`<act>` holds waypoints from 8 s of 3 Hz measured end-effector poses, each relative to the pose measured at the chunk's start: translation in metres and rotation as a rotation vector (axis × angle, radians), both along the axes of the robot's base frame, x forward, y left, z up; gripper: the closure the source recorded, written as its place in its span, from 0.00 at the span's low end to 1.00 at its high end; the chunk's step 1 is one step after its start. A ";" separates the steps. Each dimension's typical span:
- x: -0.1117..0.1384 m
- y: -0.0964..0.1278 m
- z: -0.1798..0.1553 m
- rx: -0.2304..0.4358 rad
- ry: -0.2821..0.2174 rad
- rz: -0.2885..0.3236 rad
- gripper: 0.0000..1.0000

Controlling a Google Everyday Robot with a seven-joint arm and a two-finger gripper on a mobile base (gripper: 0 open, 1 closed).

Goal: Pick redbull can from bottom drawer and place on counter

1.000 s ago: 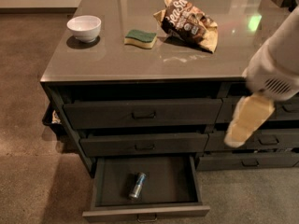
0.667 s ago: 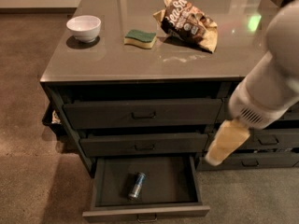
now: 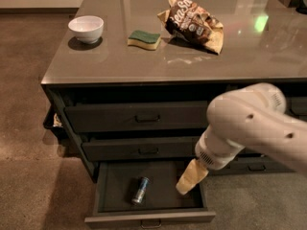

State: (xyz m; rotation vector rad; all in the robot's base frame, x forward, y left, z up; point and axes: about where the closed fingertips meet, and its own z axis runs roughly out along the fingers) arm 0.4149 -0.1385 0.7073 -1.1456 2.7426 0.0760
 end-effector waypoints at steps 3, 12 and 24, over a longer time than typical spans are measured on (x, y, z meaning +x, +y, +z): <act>0.002 0.032 -0.075 0.067 0.111 -0.184 0.00; 0.100 0.172 -0.304 0.512 0.368 -0.746 0.00; 0.177 0.169 -0.564 0.427 0.474 -0.872 0.00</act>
Offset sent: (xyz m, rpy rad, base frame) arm 0.0009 0.0262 -0.0621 0.0451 0.0844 -0.0849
